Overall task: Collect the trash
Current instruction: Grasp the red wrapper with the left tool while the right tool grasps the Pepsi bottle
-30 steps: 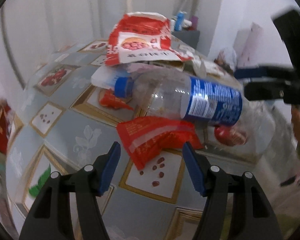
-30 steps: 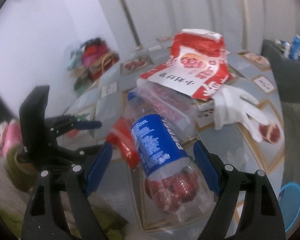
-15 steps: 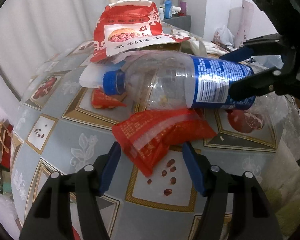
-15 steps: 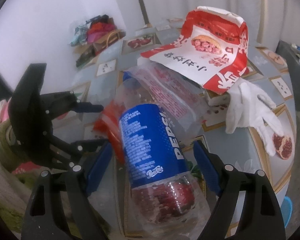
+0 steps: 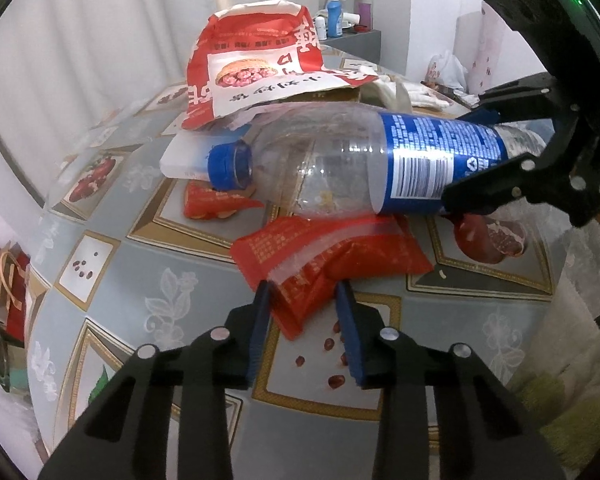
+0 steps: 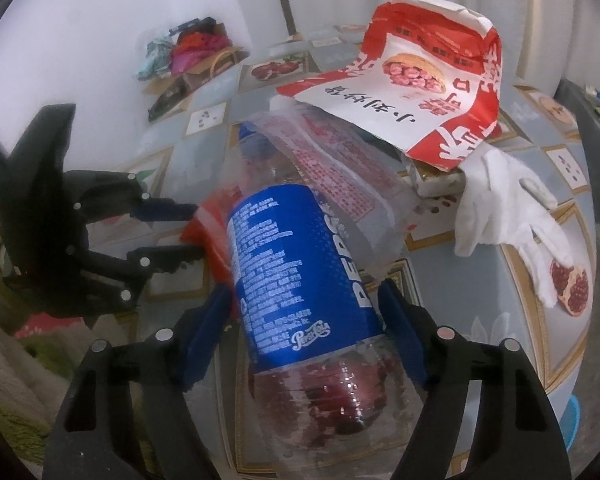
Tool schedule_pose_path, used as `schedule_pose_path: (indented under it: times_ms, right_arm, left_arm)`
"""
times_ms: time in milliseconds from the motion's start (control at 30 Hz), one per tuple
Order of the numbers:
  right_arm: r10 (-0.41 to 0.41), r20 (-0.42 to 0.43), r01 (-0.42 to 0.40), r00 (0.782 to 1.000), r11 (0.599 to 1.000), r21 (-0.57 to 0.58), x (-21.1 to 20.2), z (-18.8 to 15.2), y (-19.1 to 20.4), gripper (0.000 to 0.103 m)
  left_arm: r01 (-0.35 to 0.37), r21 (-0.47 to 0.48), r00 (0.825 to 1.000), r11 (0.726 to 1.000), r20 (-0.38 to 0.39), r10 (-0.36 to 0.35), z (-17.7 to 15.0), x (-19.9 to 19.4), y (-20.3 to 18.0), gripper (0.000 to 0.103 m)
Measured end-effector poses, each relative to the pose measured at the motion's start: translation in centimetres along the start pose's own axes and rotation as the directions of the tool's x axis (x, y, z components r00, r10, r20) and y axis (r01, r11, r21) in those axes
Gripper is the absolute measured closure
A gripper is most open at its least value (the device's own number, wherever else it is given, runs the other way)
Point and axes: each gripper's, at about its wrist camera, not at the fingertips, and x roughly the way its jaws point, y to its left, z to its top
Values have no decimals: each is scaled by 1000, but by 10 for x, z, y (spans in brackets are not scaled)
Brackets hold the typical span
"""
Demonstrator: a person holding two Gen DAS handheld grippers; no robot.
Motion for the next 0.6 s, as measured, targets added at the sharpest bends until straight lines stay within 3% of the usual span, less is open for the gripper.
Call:
schedule_pose_path:
  times_ms: [600]
  right_arm:
    - [-14,17,14,1000,1000,-3,-8,-8,-3,42]
  left_arm:
    - [-29,17,1000,999,13,29,-8,-11,-1,80]
